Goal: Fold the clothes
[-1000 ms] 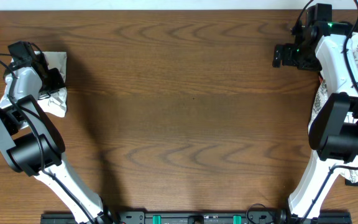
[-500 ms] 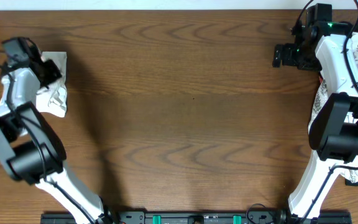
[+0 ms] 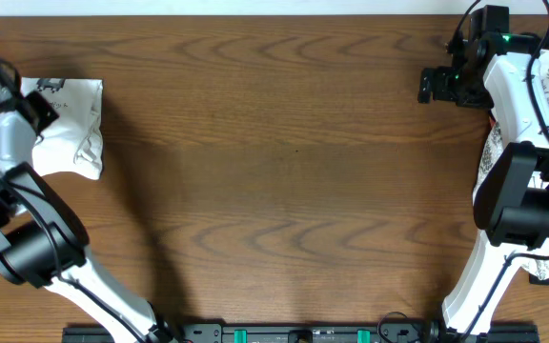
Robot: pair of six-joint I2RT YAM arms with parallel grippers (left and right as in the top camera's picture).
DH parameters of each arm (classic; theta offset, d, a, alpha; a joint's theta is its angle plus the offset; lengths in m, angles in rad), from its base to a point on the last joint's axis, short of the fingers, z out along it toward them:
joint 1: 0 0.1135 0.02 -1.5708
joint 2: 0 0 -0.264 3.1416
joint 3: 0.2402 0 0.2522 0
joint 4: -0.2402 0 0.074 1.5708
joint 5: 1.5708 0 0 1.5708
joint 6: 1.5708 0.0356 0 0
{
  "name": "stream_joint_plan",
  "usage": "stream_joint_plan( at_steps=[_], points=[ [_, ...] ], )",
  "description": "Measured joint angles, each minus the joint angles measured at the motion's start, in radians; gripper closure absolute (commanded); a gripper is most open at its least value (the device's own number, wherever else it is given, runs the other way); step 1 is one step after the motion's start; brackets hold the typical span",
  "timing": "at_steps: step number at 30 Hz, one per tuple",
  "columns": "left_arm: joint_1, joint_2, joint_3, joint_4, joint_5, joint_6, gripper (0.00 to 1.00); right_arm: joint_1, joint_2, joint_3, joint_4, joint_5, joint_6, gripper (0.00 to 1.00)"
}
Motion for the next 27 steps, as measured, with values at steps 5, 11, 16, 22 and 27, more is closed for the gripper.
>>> stream_joint_plan(
  at_steps=[5,11,16,22,27],
  points=[
    [0.07,0.089,-0.003,0.01,-0.011,-0.043,0.9,0.0,0.0,0.0,0.0,0.0,0.0,0.01],
    [0.074,0.093,-0.003,0.047,-0.015,-0.059,0.9,0.0,0.0,0.0,0.0,0.0,0.0,0.01],
    [0.054,0.043,-0.004,0.035,0.01,-0.06,0.91,0.0,0.0,0.0,0.0,0.0,0.0,0.01],
    [-0.008,-0.105,-0.003,0.003,0.031,-0.063,0.94,0.0,0.0,0.0,0.0,0.0,0.0,0.01],
    [-0.063,-0.098,0.0,-0.053,0.034,-0.059,0.94,0.0,0.0,0.0,0.0,0.0,0.0,0.01]
  ],
)
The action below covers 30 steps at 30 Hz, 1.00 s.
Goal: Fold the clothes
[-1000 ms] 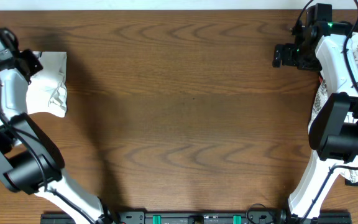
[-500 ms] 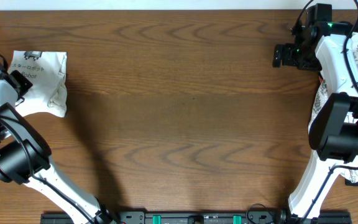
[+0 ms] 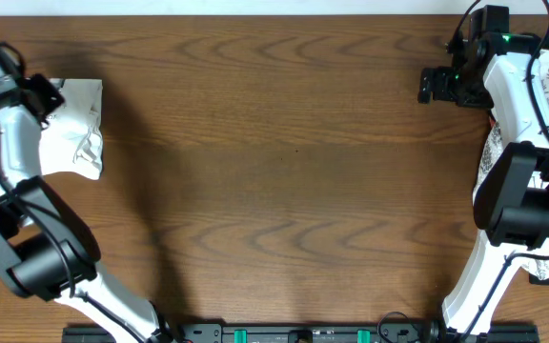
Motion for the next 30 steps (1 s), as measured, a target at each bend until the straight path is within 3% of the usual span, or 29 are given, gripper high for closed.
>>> stream_joint_plan(
  at_steps=[23,30],
  points=[
    [-0.024,0.195,-0.002,-0.078,-0.004,0.002,0.94,0.0,0.0,0.0,0.0,0.0,0.0,0.01],
    [-0.026,0.199,-0.002,-0.066,-0.043,0.057,0.94,0.0,0.0,0.0,0.0,0.0,0.0,0.01]
  ],
)
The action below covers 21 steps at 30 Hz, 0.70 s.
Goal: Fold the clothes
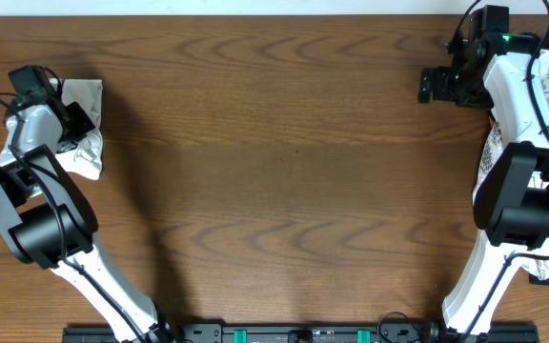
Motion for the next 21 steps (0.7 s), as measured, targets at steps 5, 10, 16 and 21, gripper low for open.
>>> stream_joint_plan(
  at_steps=[5,10,16,21],
  points=[
    [0.001,0.004,0.0,0.008,-0.078,0.098,0.94,0.0,0.0,0.0,0.0,0.0,0.0,0.01],
    [0.018,0.006,0.0,0.027,-0.103,0.144,0.94,0.0,0.0,0.0,0.0,0.0,0.0,0.01],
    [0.032,0.006,0.0,0.059,-0.032,0.159,0.94,0.0,0.0,0.0,0.0,0.0,0.0,0.01],
    [0.031,0.006,0.0,0.095,0.025,0.116,0.94,0.0,0.0,0.0,0.0,0.0,0.0,0.01]
  ],
)
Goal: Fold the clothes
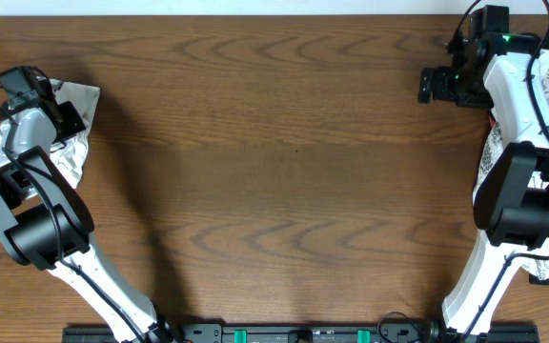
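Note:
A white garment (82, 143) with small dark print lies crumpled at the table's far left edge, and part of it shows on the other side of the left arm. My left gripper (65, 119) is down on the garment's upper part, and the cloth is bunched around its fingers as if pinched. My right gripper (427, 86) hovers over bare table at the back right, holding nothing; its jaws are too dark to read.
A heap of white clothes with a leaf pattern lies along the right edge behind the right arm, reaching down to the front. The brown wooden table (284, 181) spreads between the arms.
My left gripper has shifted slightly left on the white garment. The garment has changed shape: its lower right corner sits further left and a fold now shows left of the arm. The right arm is unchanged.
My left gripper first stood at the garment's left side near the table edge. Then it was over the garment's top left corner, then down on the cloth further right. Now it is slightly left again with the cloth drawn along. The right arm stayed still throughout.

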Robot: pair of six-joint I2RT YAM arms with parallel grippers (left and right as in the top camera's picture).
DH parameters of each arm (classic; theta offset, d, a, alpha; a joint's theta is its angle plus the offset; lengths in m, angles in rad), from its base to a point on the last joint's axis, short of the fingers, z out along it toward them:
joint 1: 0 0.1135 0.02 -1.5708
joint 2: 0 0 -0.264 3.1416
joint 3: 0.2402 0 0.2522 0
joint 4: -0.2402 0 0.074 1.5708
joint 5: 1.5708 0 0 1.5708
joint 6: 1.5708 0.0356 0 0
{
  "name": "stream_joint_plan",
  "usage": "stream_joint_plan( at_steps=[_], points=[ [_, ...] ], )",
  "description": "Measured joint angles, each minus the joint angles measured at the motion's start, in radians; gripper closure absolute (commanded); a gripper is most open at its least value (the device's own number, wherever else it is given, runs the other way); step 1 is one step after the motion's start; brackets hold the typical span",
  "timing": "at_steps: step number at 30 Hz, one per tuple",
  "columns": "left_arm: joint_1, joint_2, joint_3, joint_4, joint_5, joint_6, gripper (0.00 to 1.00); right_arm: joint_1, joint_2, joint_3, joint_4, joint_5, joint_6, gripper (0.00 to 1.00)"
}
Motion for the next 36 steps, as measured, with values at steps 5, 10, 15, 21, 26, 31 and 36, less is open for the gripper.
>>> stream_joint_plan(
  at_steps=[5,10,15,21,26,31,36],
  points=[
    [0.0,0.001,0.0,0.028,0.019,-0.048,0.94,0.0,0.0,0.0,0.0,0.0,0.0,0.01],
    [0.0,0.001,0.0,0.036,0.03,-0.066,0.94,0.0,0.0,0.0,0.0,0.0,0.0,0.01],
    [0.0,0.001,0.0,0.044,0.09,-0.068,0.94,0.0,0.0,0.0,0.0,0.0,0.0,0.01],
    [0.0,0.001,0.0,0.057,0.145,-0.068,0.94,0.0,0.0,0.0,0.0,0.0,0.0,0.01],
    [-0.002,0.001,0.0,0.049,0.153,-0.06,0.94,0.0,0.0,0.0,0.0,0.0,0.0,0.01],
    [-0.017,0.001,0.0,0.029,0.153,-0.012,0.94,0.0,0.0,0.0,0.0,0.0,0.0,0.01],
    [-0.034,0.001,0.0,0.024,0.153,0.024,0.94,0.0,0.0,0.0,0.0,0.0,0.0,0.01]
  ],
)
